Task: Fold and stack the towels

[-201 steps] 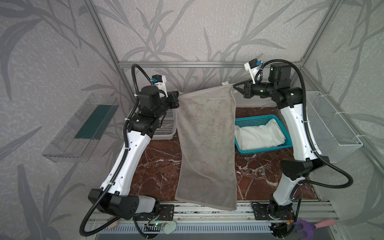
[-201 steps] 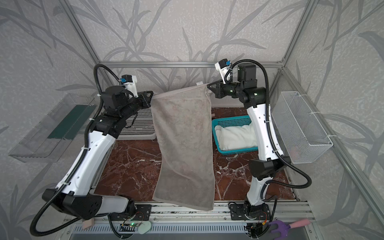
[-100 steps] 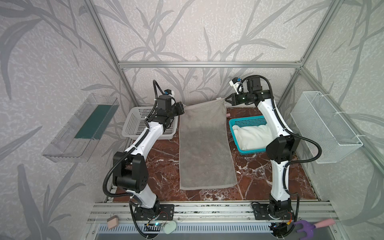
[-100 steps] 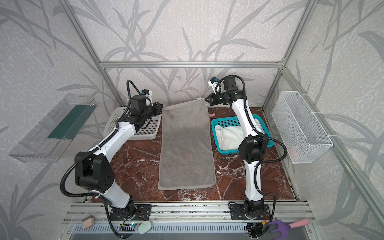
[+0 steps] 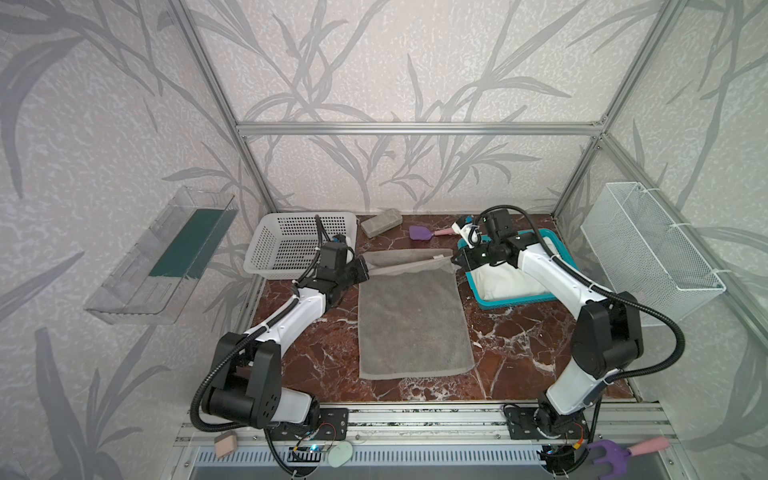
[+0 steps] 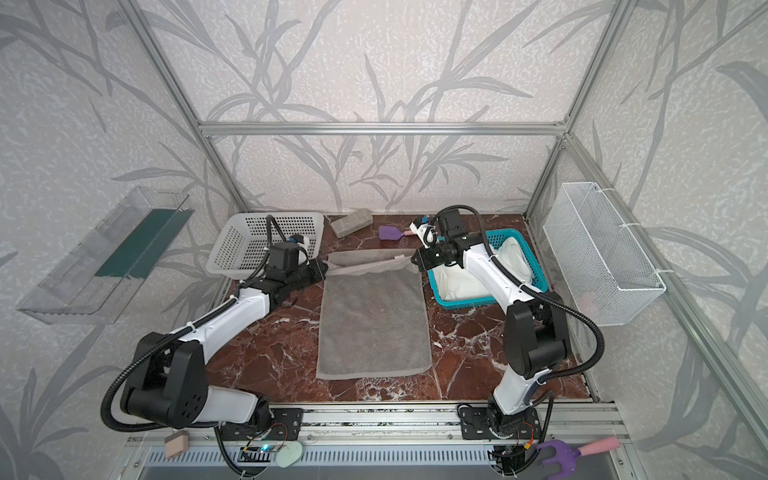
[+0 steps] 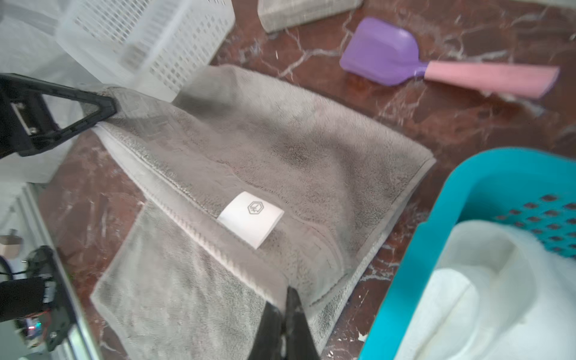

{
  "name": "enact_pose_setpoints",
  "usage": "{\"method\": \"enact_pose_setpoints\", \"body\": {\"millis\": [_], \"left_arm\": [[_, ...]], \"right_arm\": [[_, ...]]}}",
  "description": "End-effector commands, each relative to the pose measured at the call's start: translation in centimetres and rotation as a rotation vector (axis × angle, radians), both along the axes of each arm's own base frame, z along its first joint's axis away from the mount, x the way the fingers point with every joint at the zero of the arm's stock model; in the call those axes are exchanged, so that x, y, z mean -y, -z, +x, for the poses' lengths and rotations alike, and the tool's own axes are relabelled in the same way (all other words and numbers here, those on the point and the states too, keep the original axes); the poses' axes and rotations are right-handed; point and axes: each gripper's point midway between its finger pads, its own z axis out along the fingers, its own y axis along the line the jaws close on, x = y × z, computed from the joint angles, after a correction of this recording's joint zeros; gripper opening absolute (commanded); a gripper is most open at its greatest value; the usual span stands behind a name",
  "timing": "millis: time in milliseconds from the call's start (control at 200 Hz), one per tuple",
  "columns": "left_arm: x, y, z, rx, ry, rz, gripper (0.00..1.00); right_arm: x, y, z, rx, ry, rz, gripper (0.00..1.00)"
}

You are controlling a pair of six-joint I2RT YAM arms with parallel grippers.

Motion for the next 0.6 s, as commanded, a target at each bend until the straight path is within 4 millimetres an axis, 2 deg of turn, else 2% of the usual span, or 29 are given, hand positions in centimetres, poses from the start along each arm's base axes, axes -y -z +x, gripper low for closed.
{"method": "enact_pose_setpoints", "body": {"millis": [0,80,195,310,435,595], "left_arm": [[-1.1,2.4,-1.6,-0.026,-0.066,0.089,0.0],[-0.8,4.8,-3.3,-0.078,-0.047,0.154,0.0],[-1.1,8.6,-5.2,-0.169,-0.049,0.185,0.0],[-0.6,11.2,-6.5,-0.228,-0.036,0.184,0.0],[-0.4,12.3,-6.5,-0.251,-0.037,0.189,0.0],[-1.1,12.0,-4.9,-0.273,-0.05,0.284,0.0]], "right_arm": [[0.3,3.4,-0.2,0.058,0.006,-0.196,0.0],[-0.3,5.7,-1.9,0.027,-0.026,-0.272,0.0],[-0.2,7.8,-3.4,0.018,-0.029,-0.333,0.0],[-0.3,10.4,-5.2,-0.014,-0.047,-0.41,0.0],[-0.4,12.8,-6.4,-0.081,-0.076,-0.518,0.0],[-0.8,14.0,-5.3,-0.105,-0.089,-0.604,0.0]]}}
